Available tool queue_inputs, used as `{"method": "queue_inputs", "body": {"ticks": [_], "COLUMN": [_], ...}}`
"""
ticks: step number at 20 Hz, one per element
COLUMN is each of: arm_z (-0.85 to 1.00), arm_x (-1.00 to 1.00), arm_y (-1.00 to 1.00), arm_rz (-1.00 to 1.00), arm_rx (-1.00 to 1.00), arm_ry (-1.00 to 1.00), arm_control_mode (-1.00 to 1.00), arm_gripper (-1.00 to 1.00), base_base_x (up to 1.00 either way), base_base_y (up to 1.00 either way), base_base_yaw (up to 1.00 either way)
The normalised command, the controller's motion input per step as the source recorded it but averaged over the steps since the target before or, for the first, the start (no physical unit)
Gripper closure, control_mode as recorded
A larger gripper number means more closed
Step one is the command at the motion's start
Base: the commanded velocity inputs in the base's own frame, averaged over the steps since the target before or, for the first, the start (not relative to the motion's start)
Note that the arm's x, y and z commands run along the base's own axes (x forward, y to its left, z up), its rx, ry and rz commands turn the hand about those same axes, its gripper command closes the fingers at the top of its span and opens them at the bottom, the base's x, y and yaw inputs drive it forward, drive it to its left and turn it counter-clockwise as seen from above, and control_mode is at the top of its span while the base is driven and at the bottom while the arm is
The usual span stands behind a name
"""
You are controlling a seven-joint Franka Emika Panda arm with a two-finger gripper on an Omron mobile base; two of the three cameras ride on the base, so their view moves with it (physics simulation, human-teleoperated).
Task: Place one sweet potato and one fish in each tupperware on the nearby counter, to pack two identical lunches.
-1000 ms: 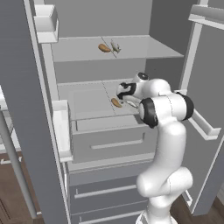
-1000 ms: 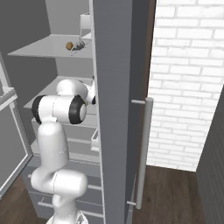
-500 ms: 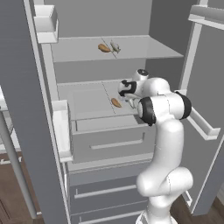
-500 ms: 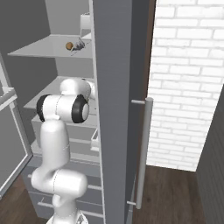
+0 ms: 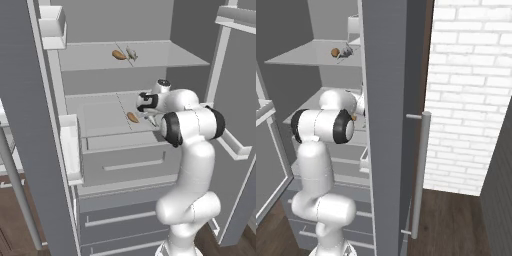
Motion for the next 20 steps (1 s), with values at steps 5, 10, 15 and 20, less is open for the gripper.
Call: {"method": "queue_inputs", "body": {"ticks": [5, 10, 15, 20], "arm_z": [0.07, 0.4, 0.6, 0.93], "arm_x": [-1.0, -1.0, -0.98, -0.82], "arm_y": [0.4, 0.08, 0.03, 0.0], "arm_rz": [0.0, 0.01, 0.03, 0.08], "arm_rx": [0.0, 0.0, 0.0, 0.0], "arm_ry": [-0.08, -0.17, -0.05, 0.0], "arm_control_mode": [-1.0, -1.0, -1.0, -1.0], "arm_gripper": [1.0, 1.0, 1.0, 1.0], "base_base_x": [0.0, 0.0, 0.0, 0.0], "base_base_y": [0.0, 0.0, 0.0, 0.0], "base_base_yaw": [0.0, 0.0, 0.0, 0.0]}}
